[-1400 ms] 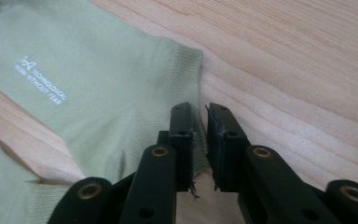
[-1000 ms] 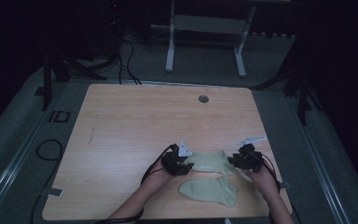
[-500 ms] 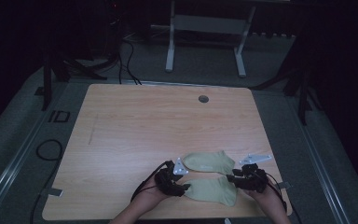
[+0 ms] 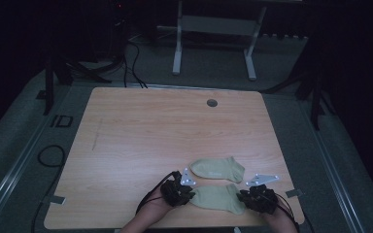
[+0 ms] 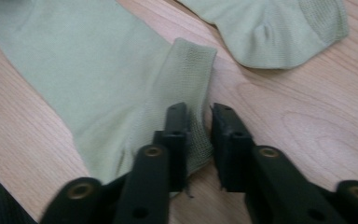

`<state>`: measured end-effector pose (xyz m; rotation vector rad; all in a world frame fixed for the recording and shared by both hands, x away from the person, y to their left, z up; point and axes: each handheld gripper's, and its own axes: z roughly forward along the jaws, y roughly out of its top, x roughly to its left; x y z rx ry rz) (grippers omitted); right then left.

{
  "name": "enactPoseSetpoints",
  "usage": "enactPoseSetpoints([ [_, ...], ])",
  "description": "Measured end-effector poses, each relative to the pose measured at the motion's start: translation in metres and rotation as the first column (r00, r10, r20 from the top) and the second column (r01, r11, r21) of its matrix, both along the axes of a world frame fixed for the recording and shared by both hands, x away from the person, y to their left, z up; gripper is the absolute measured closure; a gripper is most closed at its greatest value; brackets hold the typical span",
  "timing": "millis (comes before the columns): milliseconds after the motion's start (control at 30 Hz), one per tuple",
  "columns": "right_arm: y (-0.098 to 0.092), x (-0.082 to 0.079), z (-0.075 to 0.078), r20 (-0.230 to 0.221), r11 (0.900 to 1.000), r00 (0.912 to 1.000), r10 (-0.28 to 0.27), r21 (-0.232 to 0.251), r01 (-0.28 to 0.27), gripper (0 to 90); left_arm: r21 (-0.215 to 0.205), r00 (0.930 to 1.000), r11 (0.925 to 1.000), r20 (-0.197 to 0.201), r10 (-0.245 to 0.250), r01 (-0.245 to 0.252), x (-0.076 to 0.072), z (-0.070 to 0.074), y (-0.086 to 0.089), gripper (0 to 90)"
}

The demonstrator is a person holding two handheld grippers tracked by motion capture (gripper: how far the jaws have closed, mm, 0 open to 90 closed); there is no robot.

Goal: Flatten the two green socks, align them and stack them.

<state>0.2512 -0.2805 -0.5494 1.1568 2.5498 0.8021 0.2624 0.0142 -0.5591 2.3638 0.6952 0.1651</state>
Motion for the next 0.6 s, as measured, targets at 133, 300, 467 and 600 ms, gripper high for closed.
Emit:
enactPoseSetpoints([
  [133,0.002,-0.002,0.008,0.019,1.000,0.9998,0.004,0.005,-0.004,83.6,-0.015,0.9999,0.9999,-0.013,-0.008,0.008,0.000,0.001,0.001,86.4],
  [300,-0.004,0.005,0.033,0.068,1.000,0.9977,-0.007,0.029,0.005,83.6,-0.049,0.9998,0.9987,0.015,0.010,-0.009,0.005,0.020,0.002,86.5],
  [467,-0.008,0.026,0.054,0.103,1.000,0.9945,-0.021,0.016,0.020,83.5,-0.045,0.9966,0.9983,0.073,0.040,-0.037,0.027,0.049,-0.003,86.5],
  [600,-0.008,0.047,0.058,0.095,0.999,0.9946,-0.044,0.011,0.043,83.5,-0.007,0.9948,0.9983,0.083,0.059,-0.059,0.051,0.055,-0.006,86.4],
])
